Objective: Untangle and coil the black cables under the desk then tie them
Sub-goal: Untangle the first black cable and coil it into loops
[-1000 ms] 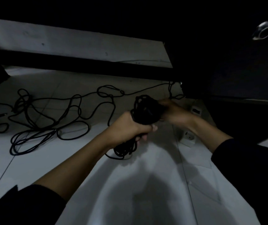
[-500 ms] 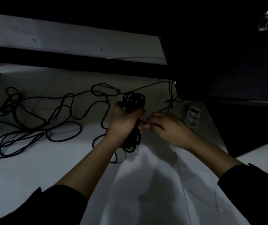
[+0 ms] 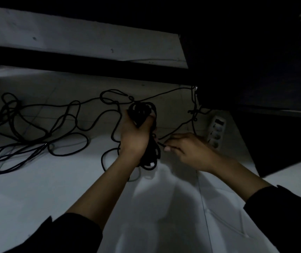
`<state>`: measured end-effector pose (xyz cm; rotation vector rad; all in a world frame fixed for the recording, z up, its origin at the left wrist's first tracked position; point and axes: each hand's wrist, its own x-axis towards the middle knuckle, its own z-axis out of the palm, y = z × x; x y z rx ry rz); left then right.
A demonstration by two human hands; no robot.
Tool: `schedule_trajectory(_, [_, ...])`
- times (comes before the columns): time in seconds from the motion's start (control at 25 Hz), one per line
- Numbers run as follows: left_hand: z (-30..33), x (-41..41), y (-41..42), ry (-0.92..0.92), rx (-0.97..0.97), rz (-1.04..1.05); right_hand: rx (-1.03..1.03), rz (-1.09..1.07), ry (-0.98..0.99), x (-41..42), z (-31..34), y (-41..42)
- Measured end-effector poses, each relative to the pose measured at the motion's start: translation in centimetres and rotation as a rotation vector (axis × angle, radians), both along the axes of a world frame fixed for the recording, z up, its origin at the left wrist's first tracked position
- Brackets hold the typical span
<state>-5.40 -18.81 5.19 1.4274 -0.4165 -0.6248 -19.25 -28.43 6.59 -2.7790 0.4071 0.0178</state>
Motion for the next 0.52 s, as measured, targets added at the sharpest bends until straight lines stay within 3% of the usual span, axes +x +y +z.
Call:
schedule_trajectory(0.08, [0.6,0.1,0.1,0.306,-0.142,-0.032,0.03,-0.008,-0.003,-0.2,-0.3,-0.4])
schedule_trajectory(0.12, [0.5,0.3,0.3,0.323,-0.116,-0.06,0.033,0.003,0.003,-0.3,-0.2,-0.5])
schedule_trajectory(0.16, [0.3,0.5,0.4,0.252,-0.047,-0.078,0.017,0.021,0.009,-0.4,0.0,-0.5])
schedule_trajectory(0.28, [-0.8,1.1,0.8,-0.198,0.206,-0.082,-0.121,0.121,0.025,-0.3,0.8,0.2])
schedule_trajectory(0.36, [-1.4,1.5,0.9,-0.367,0.376,-0.169,-0.188,0.137,0.035,-0.6,2.1,0.4])
schedule_trajectory(0.44, [-1.9,1.4,1.2,-0.287,0.472,-0.355,-0.188,0.172,-0.015,-0.8,3.2,0.4])
schedule_trajectory(0.52, [-2.1,1.4,1.9,0.049,0.472,-0.573,-0.164,0.182,-0.046,-0.7,4.0,0.1])
